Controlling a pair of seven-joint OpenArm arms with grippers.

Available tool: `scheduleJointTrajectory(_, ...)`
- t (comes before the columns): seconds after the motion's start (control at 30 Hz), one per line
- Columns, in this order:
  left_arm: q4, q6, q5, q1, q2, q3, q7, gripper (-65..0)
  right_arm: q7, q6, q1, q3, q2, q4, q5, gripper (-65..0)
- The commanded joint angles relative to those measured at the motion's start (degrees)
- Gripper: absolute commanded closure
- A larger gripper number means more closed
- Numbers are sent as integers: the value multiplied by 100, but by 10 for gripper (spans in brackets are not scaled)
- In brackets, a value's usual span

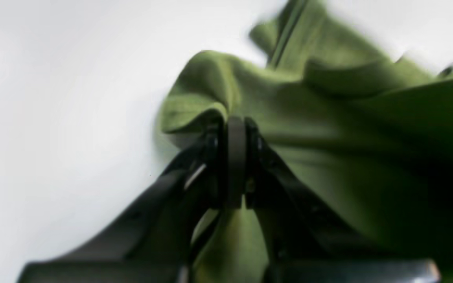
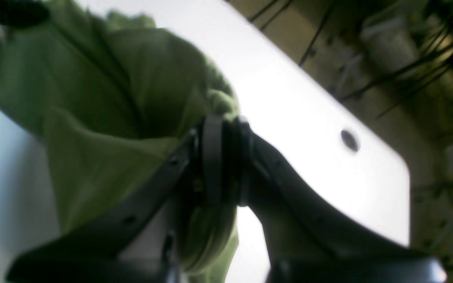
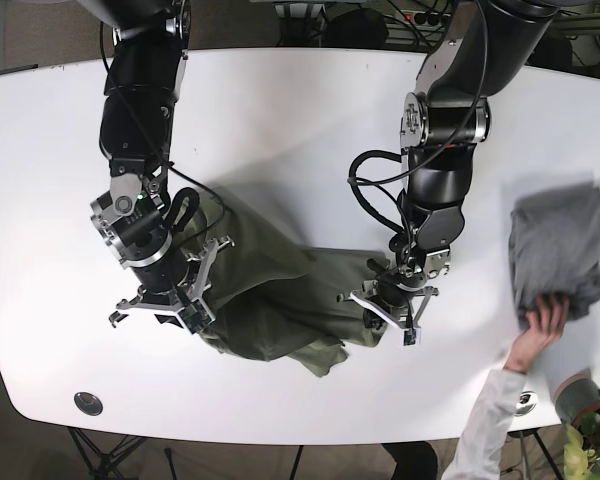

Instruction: Fold the T-shirt properly

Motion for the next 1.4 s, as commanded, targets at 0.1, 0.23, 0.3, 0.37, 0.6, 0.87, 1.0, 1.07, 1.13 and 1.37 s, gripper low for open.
scheduleJointTrajectory(0.1, 1684, -70, -6, 135, -275, -115, 745, 0, 124, -15, 551, 684, -17, -262, 25, -24)
scheduleJointTrajectory(0.23, 2581, -263, -6, 232, -433, -132, 1158, 0, -149, 3, 956, 913, 9, -385, 25, -24)
scheduleJointTrajectory(0.3, 2880, -263, -6, 223, -574, -132, 1343, 0, -272, 3, 1219, 975, 79, -456, 25, -24)
scheduleJointTrajectory(0.37, 3091, -263, -6, 188, -653, -132, 1483, 0, -377, 3, 1465, 975, 158, -579, 34, -24)
scheduleJointTrajectory(0.6, 3627, -272, -6, -234, -1049, -203, 1818, 0, -492, 3, 2415, 975, 185, -1133, 16, -24)
scheduleJointTrajectory(0.87, 3671, -290, -6, -1210, -1488, -976, 2187, 0, -571, 3, 3654, 966, 528, -1880, 34, -24)
scheduleJointTrajectory(1.0, 3627, -298, -6, -1667, -1743, -1020, 2196, 0, -571, 12, 4261, 975, 695, -2223, 34, -24)
scheduleJointTrajectory(1.07, 3627, -298, -15, -1764, -1884, -1020, 2196, 0, -571, 12, 4410, 983, 703, -2258, 34, -24)
scheduleJointTrajectory(1.13, 3592, -298, -15, -1922, -2007, -1020, 2196, 0, -571, 12, 4551, 983, 783, -2267, 34, -24)
scheduleJointTrajectory(1.37, 3600, -298, -15, -2098, -2253, -1038, 2196, 0, -571, 12, 4525, 1098, 827, -2214, 34, -24)
